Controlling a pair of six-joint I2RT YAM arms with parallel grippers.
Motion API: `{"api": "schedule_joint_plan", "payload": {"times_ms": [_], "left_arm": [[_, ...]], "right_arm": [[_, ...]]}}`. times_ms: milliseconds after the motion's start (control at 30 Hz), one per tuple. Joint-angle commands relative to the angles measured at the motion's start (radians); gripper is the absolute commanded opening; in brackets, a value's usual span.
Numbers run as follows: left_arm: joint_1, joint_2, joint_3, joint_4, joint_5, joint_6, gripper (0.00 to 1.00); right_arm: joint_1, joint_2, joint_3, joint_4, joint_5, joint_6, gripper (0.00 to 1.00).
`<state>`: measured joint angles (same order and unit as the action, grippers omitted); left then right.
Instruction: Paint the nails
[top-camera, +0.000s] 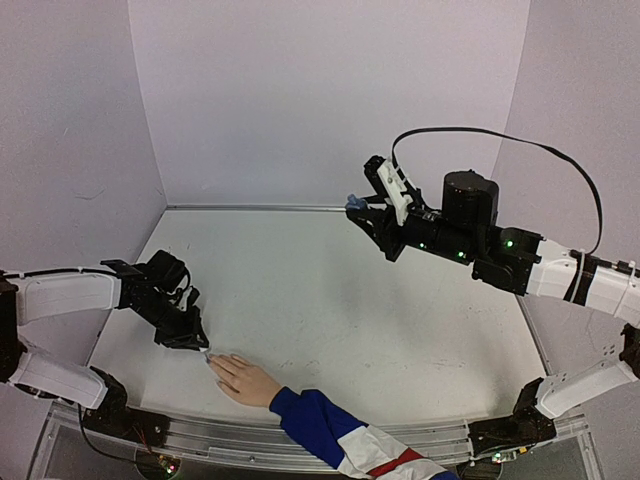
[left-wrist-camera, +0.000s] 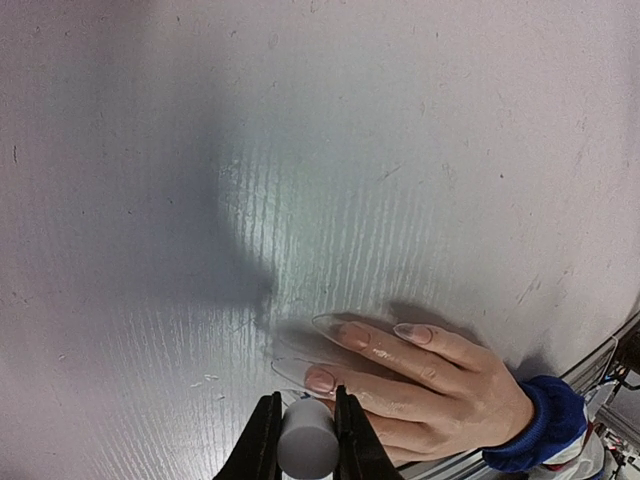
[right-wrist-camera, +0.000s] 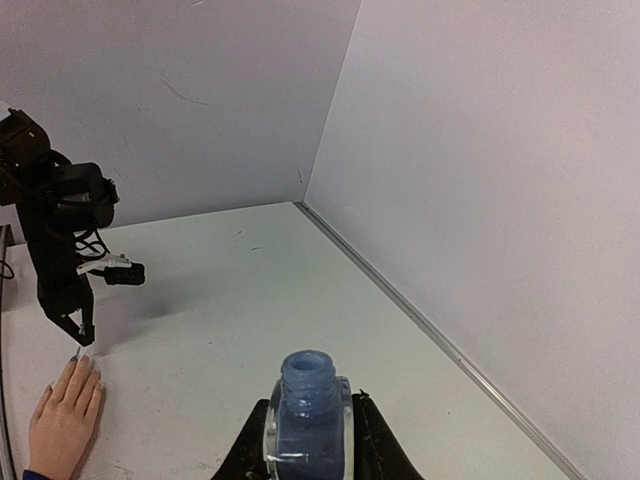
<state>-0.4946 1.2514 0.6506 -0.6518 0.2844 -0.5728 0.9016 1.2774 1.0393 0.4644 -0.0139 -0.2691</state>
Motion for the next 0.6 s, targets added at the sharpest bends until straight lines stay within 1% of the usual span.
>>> {"api": "schedule_joint_plan", "payload": {"times_ms": [0, 567], "left_arm": [[0.005, 0.015, 0.029, 0.024, 0.0, 0.021, 0.0], [0.005, 0.031, 0.032, 0.024, -0.047, 0.019, 0.0]], "right_arm": [[-0.006, -0.013, 0.007, 0.074, -0.001, -0.004, 0.0], [-0.007, -0.003, 0.01, 0.075, 0.002, -0.007, 0.0]]}}
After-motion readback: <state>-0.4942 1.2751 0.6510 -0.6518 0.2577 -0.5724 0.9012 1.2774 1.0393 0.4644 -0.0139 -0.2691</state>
